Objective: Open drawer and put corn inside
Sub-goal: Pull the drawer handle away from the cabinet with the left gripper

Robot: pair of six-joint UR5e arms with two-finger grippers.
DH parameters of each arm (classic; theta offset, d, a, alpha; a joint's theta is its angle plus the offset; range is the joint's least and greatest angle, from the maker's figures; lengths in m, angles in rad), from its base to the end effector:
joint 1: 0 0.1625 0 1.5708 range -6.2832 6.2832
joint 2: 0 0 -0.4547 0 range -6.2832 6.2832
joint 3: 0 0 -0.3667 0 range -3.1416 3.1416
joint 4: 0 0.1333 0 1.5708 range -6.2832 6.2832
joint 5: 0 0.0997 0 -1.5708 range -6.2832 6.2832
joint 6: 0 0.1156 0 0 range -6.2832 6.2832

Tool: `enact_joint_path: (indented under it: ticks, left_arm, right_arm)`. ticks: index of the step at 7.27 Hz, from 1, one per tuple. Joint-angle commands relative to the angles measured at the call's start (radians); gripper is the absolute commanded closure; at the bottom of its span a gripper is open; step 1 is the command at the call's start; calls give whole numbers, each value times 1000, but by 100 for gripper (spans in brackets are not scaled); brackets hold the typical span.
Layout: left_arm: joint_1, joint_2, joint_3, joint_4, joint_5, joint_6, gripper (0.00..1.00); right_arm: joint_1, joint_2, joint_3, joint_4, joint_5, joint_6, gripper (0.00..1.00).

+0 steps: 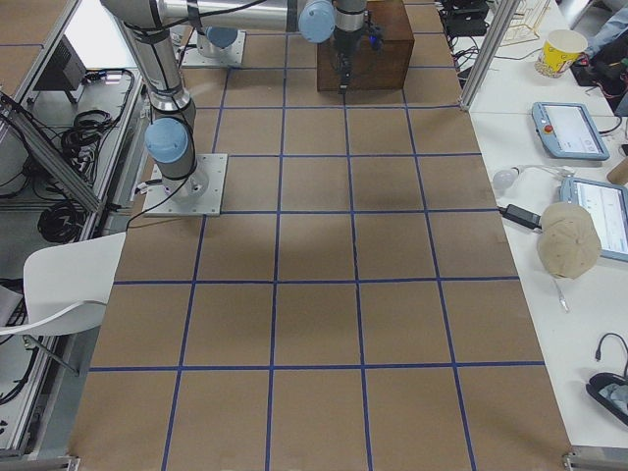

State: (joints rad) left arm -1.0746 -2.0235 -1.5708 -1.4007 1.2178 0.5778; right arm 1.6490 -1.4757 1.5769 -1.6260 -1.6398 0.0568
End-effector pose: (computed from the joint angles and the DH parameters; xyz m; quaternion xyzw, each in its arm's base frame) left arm 0.1305 -0.6050 0.2790 -0.0150 -0.9749 -0.0302 0.2203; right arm 0.1642 -0.4910 0.4583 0.0115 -0.9991 -0.0206 0.0360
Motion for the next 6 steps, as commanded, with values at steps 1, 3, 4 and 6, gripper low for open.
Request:
enact_joint_path:
  ticks: [1,3,4,6]
  left_arm:
    - [13,-4,5,2,0,17,0]
    - [13,-6,23,0,3,19,0]
    - [13,-6,23,0,31,22,0]
    - [13,-6,25,0,39,28,0]
  right_arm:
    - [0,0,0,0,0,0,0]
    - [0,0,0,0,0,0,0]
    - [0,0,0,0,0,0,0]
    - [0,0,0,2,0,0,0]
